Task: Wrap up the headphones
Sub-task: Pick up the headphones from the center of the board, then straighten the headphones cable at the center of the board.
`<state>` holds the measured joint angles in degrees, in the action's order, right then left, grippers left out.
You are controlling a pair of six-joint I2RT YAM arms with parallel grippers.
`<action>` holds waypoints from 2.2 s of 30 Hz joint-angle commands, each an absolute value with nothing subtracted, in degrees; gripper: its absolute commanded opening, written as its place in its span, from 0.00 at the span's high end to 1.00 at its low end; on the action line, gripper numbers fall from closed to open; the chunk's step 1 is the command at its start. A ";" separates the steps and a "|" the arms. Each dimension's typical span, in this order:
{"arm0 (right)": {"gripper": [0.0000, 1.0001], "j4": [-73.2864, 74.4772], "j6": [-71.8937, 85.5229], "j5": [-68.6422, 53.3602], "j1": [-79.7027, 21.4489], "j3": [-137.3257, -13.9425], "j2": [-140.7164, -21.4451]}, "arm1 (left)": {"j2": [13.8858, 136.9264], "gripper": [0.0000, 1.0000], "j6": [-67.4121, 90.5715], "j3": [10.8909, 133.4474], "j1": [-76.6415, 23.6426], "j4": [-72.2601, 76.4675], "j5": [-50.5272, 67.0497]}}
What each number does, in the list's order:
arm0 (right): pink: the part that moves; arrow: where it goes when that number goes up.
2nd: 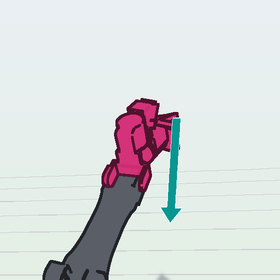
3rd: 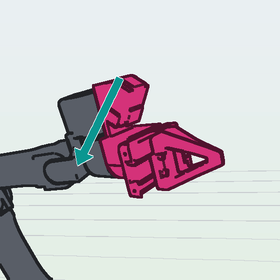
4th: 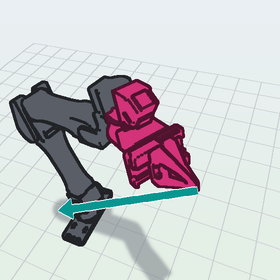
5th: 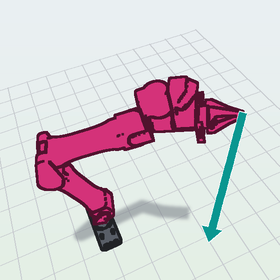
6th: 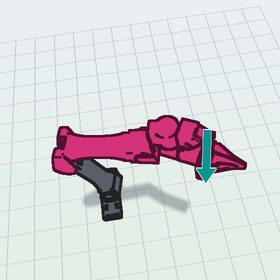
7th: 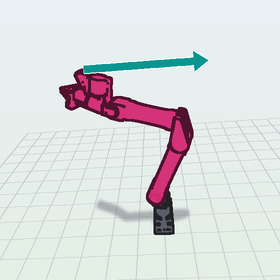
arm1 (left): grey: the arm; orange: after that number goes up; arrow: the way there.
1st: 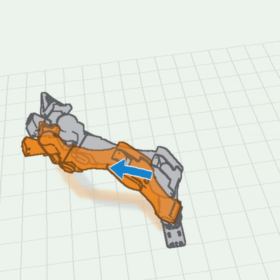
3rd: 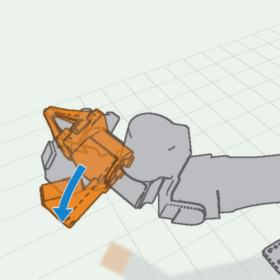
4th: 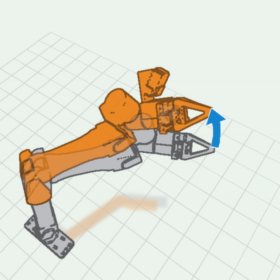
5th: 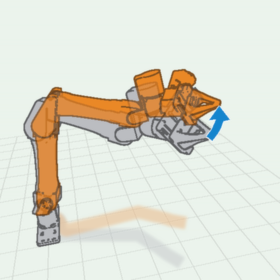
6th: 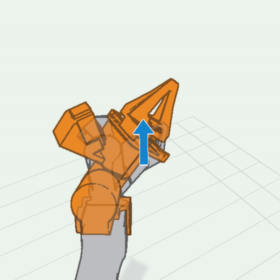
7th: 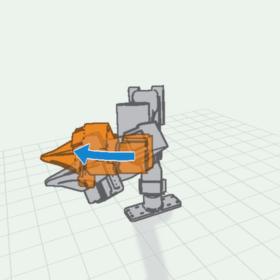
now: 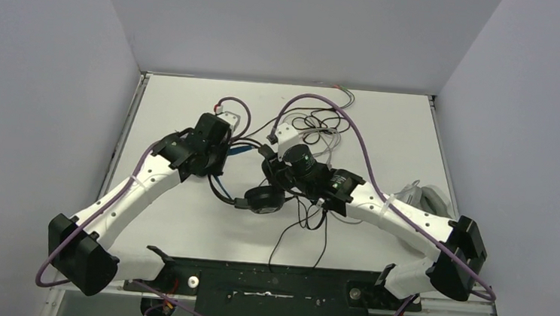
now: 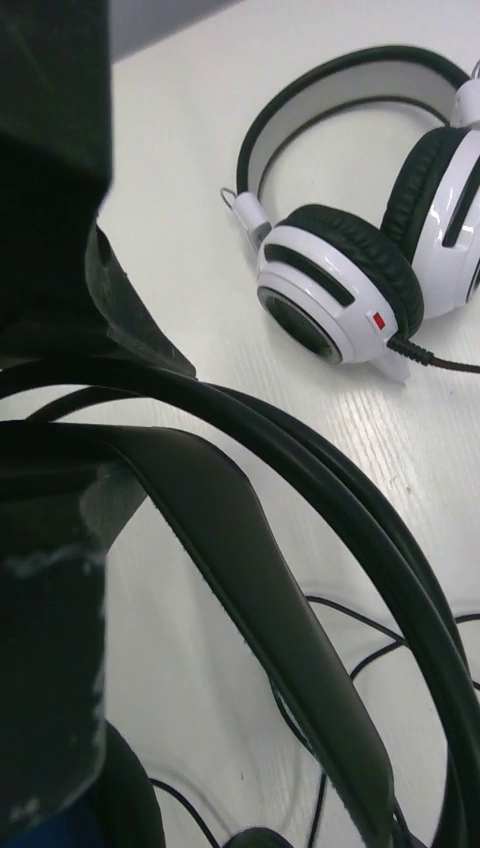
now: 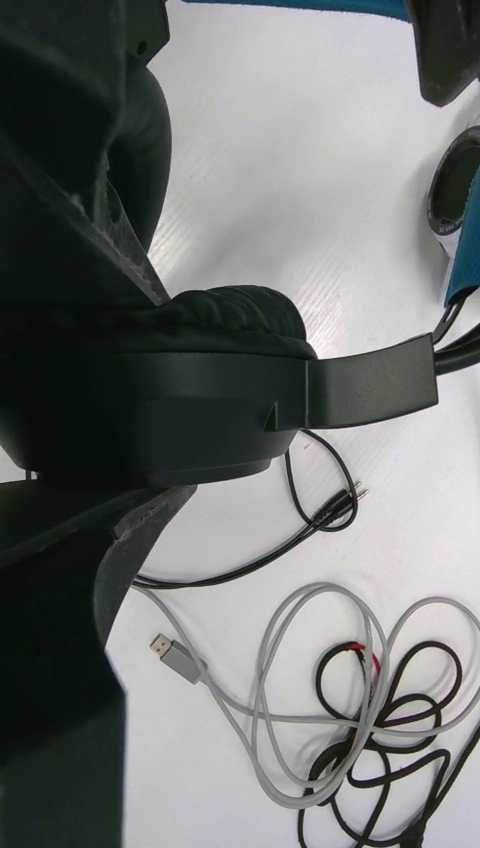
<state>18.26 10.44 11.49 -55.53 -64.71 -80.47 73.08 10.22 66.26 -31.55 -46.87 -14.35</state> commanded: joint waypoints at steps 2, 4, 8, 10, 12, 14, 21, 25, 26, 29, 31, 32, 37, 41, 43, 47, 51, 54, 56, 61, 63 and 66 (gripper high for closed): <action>0.54 15.10 13.29 13.15 -56.18 -67.49 -76.83 | 69.53 0.89 8.80 68.03 -31.55 -45.40 -15.80; 0.40 18.37 13.49 14.14 -56.11 -68.46 -76.62 | 68.84 1.00 8.79 67.95 -31.55 -45.19 -16.20; 0.16 26.04 13.60 15.29 -56.08 -71.10 -75.45 | 66.80 1.00 8.79 67.16 -31.48 -44.00 -17.92; 0.08 29.20 13.46 15.37 -55.99 -71.88 -73.96 | 65.40 1.00 8.79 66.72 -31.42 -43.60 -19.42; 0.01 31.75 13.37 16.20 -55.93 -71.94 -71.64 | 64.30 1.00 8.79 66.14 -31.26 -42.95 -20.46; 0.00 33.61 13.42 17.08 -55.27 -71.36 -69.11 | 63.02 1.00 8.98 65.54 -30.65 -42.07 -20.76; 0.00 32.42 13.62 7.71 -42.79 -62.43 -59.56 | 59.82 1.00 15.80 68.56 -25.86 -45.41 -18.78; 0.00 29.68 12.90 -1.39 -33.42 -57.37 -57.31 | 59.63 1.00 18.85 74.99 -22.66 -50.67 -13.67; 0.00 28.53 12.90 -4.57 -31.03 -56.08 -57.20 | 59.94 1.00 19.34 77.05 -21.60 -52.23 -12.59; 0.00 23.71 12.51 -14.18 -23.35 -52.64 -58.86 | 60.86 1.00 20.88 83.09 -19.25 -56.07 -9.91; 0.00 19.16 11.88 -20.05 -21.27 -50.31 -60.67 | 61.80 1.00 21.61 87.26 -18.32 -58.29 -8.11; 0.00 16.59 11.25 -22.45 -20.91 -49.29 -61.76 | 62.45 1.00 22.08 89.80 -18.07 -59.47 -7.28; 0.00 0.24 11.58 -34.19 -21.29 -44.63 -66.32 | 66.86 1.00 24.05 102.47 -17.56 -64.66 -2.94; 0.00 -9.38 12.96 -38.60 -22.49 -43.54 -70.08 | 69.09 1.00 25.65 109.45 -17.43 -66.05 -1.11; 0.00 -14.49 14.71 -41.77 -23.30 -42.91 -72.72 | 70.65 1.00 25.83 112.95 -17.32 -66.67 -0.52; 0.00 -20.91 16.51 -43.61 -28.39 -43.56 -77.88 | 74.54 1.00 26.17 120.37 -17.14 -67.73 1.08; 0.02 -22.73 17.39 -37.57 -31.29 -44.26 -81.57 | 77.53 1.00 26.62 125.93 -17.02 -68.29 2.74; 0.30 -20.48 19.26 -32.32 -29.67 -46.91 -85.25 | 78.38 1.00 27.02 128.37 -16.81 -67.95 2.82; 0.50 -19.19 21.99 -33.14 -26.94 -48.52 -87.20 | 78.40 1.00 27.32 129.80 -16.50 -66.74 0.05; 0.76 -8.13 25.41 -30.41 -19.50 -48.75 -84.66 | 80.66 1.00 25.80 139.22 -13.95 -66.52 -14.97; 0.89 1.91 21.85 -25.31 -18.28 -50.81 -82.13 | 81.15 1.00 24.48 142.17 -12.14 -65.74 -20.12; 0.96 14.46 16.99 -18.71 -16.82 -53.61 -78.21 | 80.63 1.00 21.58 144.09 -9.61 -62.91 -28.40</action>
<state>-1.45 22.39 -28.03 -17.67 -48.23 -85.45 82.06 22.59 139.28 -12.29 -72.29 -15.11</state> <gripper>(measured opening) 0.074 0.071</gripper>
